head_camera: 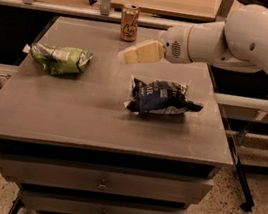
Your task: Move orange can near blue chip bag
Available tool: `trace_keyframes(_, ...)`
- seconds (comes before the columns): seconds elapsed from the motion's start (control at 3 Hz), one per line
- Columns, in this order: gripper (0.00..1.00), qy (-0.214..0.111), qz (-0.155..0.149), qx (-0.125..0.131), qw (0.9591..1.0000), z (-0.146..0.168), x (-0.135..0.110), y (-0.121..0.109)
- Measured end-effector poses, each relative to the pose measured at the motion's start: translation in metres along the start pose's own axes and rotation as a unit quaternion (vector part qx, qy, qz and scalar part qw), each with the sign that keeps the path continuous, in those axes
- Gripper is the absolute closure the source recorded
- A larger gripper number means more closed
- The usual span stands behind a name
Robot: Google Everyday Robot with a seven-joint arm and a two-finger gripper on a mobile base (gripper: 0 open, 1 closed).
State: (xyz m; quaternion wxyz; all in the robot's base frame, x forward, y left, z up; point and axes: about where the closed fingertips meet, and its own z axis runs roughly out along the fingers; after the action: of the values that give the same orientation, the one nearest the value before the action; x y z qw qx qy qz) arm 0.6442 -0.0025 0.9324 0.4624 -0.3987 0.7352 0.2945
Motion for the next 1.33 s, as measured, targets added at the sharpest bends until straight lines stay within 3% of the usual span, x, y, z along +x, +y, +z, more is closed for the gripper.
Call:
trace_keyframes(0.33,0.0,-0.015,-0.003,0.004,0.9999,0.01,-0.007,-0.018)
trace_keyframes(0.67,0.0,-0.02,-0.022,-0.002,0.9996,0.031,-0.008,-0.053)
trace_keyframes(1.33,0.0,0.011,-0.062,-0.018,0.9979,0.089,-0.008,-0.125)
